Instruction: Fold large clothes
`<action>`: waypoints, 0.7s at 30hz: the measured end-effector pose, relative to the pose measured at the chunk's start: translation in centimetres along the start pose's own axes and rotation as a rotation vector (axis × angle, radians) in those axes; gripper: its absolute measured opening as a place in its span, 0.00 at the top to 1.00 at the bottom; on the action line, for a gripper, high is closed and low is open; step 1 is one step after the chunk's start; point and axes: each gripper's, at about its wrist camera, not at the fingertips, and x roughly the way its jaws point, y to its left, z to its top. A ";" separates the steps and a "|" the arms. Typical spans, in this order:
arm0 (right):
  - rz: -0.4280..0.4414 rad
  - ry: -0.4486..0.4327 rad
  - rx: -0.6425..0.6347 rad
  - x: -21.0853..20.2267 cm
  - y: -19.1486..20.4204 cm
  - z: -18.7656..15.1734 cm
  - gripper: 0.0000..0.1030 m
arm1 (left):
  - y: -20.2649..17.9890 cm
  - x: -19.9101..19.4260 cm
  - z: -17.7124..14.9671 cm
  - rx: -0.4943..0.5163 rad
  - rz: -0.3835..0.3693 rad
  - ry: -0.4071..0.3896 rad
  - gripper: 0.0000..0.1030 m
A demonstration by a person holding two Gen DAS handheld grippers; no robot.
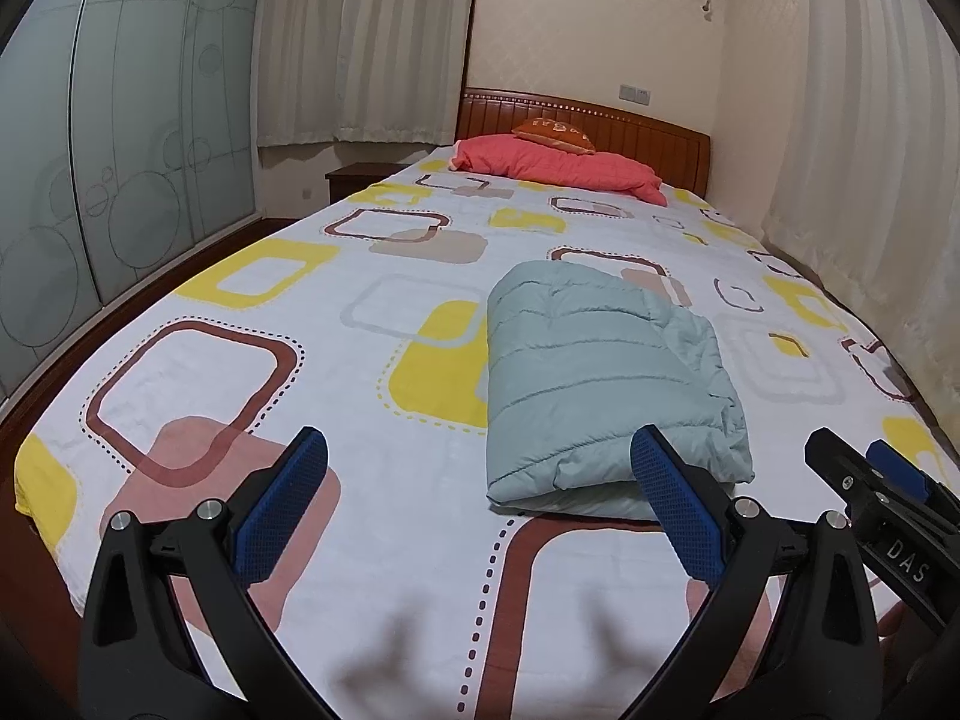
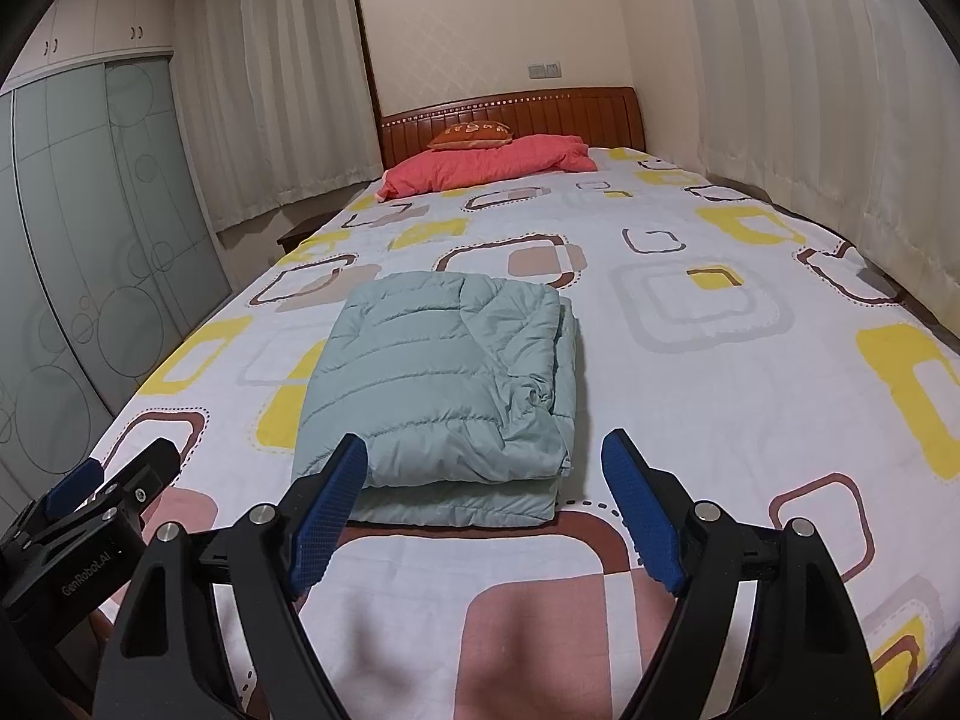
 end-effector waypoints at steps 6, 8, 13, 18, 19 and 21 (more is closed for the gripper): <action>0.001 0.001 0.001 0.0 0.0 0.0 0.23 | 0.0 -0.1 0.0 -0.003 -0.001 0.000 0.02; 0.001 0.001 0.000 0.0 0.0 0.0 0.23 | 0.0 -0.1 0.0 -0.003 0.001 0.000 0.02; 0.001 0.001 0.000 0.0 0.0 0.0 0.23 | 0.1 -0.1 0.1 -0.006 -0.004 0.002 0.02; 0.000 -0.001 0.000 -0.1 0.1 0.0 0.23 | 0.2 0.1 0.0 -0.010 -0.007 0.011 0.02; 0.000 0.000 -0.001 -0.1 0.1 0.0 0.23 | 0.1 0.1 -0.1 -0.011 -0.007 0.013 0.02; 0.001 0.002 -0.001 0.0 0.1 0.0 0.23 | 0.1 0.1 -0.1 -0.010 -0.010 0.015 0.02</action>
